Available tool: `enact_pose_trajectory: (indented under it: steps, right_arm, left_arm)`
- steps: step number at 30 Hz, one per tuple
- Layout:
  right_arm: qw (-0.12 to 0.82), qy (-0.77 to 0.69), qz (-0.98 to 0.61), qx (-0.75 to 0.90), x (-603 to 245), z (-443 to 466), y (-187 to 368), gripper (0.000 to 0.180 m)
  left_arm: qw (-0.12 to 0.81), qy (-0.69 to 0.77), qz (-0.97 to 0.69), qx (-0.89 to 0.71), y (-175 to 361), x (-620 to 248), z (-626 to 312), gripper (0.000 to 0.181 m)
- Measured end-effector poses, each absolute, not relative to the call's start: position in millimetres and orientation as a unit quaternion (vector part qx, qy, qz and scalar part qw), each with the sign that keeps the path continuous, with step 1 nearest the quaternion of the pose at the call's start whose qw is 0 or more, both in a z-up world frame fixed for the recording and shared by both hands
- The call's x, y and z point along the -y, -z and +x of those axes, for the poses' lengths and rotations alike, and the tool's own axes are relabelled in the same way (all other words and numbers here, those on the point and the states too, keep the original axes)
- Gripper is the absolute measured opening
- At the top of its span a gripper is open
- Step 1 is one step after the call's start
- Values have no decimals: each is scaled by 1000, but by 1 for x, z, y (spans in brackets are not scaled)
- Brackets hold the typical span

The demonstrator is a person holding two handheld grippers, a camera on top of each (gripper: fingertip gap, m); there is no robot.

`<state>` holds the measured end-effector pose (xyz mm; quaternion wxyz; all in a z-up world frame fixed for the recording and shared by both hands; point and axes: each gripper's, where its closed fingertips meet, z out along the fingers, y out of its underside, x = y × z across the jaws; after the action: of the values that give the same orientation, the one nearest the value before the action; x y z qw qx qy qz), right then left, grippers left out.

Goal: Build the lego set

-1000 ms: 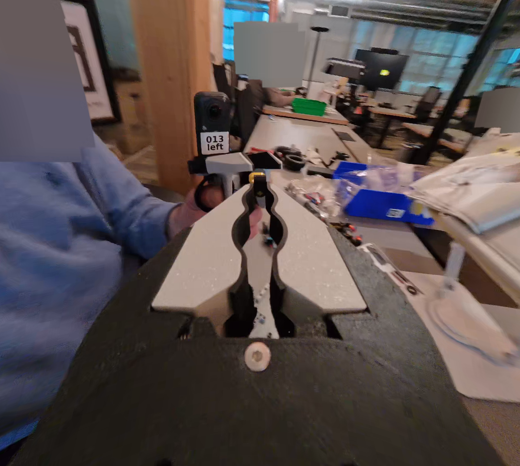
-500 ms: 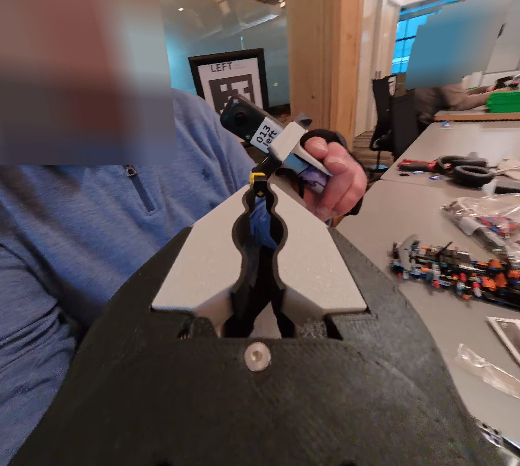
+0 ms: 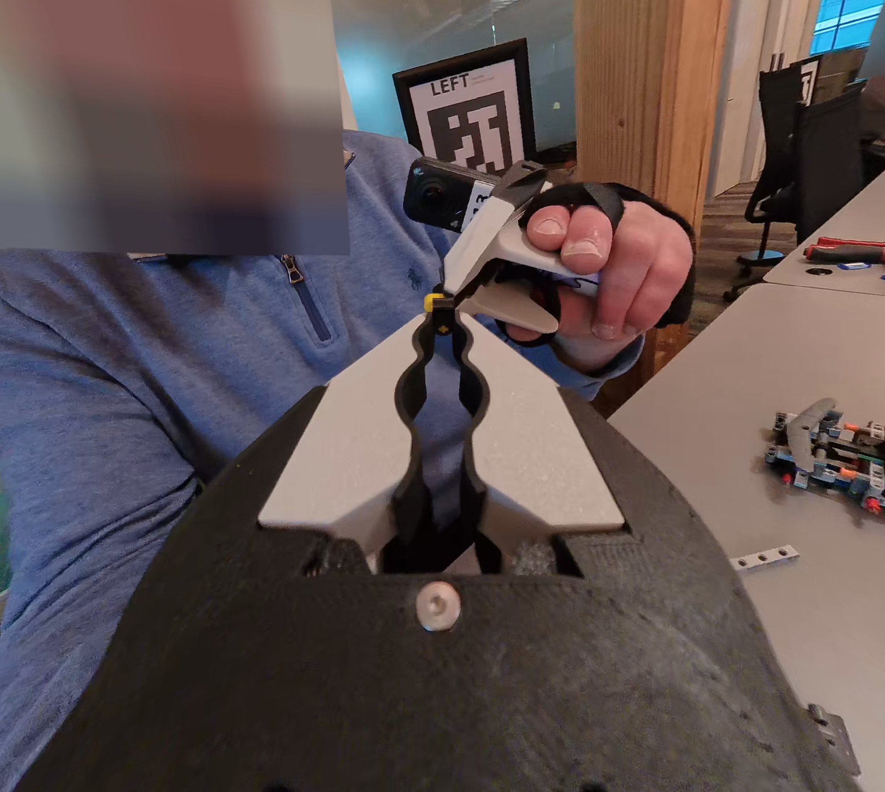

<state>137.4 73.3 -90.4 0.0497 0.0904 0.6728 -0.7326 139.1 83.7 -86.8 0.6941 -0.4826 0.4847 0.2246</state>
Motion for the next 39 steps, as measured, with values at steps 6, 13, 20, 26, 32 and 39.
enact_pose_trajectory:
  steps: [6,13,20,26,32,39]
  right_arm:
    - [68,729,87,-676,-71,138,91,4]
    - [39,738,117,-664,-75,125,89,10]
    - [-27,740,178,-648,-88,102,88,26]
    - [-76,744,209,-630,-101,94,82,24]
    - [-119,751,230,-608,-117,93,76,23]
    - [-165,727,255,-616,-120,89,80,18]
  left_arm:
    - [686,-239,-480,-492,88,-82,140,5]
    - [689,-260,-484,-473,84,-85,132,5]
    - [688,-286,-495,-447,81,-93,117,5]
    - [689,-297,-502,-431,80,-101,107,5]
    - [691,-301,-511,-414,83,-109,98,5]
    - [684,-309,-522,-406,84,-116,90,4]
